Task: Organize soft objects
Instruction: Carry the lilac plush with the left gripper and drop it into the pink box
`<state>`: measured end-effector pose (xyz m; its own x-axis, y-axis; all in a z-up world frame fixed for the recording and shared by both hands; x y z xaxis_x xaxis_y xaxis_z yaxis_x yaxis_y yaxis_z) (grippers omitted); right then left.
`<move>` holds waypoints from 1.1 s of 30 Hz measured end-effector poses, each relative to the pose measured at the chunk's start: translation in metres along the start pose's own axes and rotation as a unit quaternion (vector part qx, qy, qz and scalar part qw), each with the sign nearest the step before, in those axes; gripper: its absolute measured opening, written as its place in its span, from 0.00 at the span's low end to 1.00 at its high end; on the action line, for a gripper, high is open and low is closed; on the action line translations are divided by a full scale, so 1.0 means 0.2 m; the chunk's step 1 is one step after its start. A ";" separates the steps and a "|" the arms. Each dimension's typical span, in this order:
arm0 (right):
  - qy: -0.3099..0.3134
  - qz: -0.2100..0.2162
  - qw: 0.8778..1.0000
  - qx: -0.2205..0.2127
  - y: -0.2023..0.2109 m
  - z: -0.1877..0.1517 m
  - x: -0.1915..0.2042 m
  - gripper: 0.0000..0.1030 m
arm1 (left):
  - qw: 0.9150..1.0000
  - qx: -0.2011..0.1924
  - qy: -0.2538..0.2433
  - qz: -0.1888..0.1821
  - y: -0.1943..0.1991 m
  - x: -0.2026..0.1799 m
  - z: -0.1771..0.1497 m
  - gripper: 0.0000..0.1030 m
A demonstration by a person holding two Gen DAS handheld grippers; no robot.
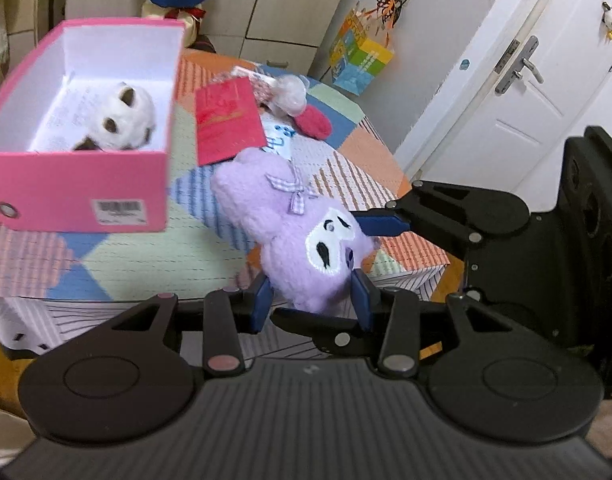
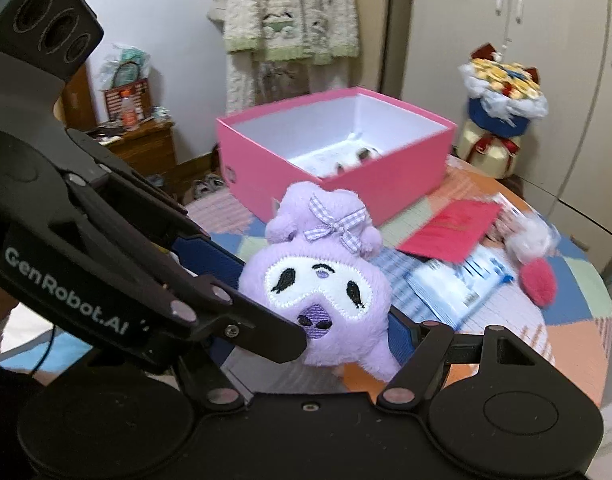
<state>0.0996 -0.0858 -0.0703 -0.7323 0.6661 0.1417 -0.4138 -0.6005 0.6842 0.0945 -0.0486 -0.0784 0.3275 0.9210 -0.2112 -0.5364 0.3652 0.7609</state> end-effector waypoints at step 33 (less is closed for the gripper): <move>0.026 0.032 0.999 -0.021 -0.75 0.94 -0.43 0.77 | 0.991 -0.039 0.125 0.003 -0.37 0.94 0.91 0.39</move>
<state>0.3271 0.0302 -0.0501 -0.7846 0.6025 0.1461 -0.3872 -0.6604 0.6434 0.3383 0.0730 -0.0631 0.1273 0.9245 -0.3594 -0.6000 0.3603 0.7143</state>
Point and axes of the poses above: each gripper's, at about its wrist camera, not at the fingertips, and y roughly against the way its jaws point, x to its left, z to its top, the point moved 10 cm from there along -y, roughly the way its jaws point, and after that the axes turned 11 degrees about z, right-handed, at the moved point
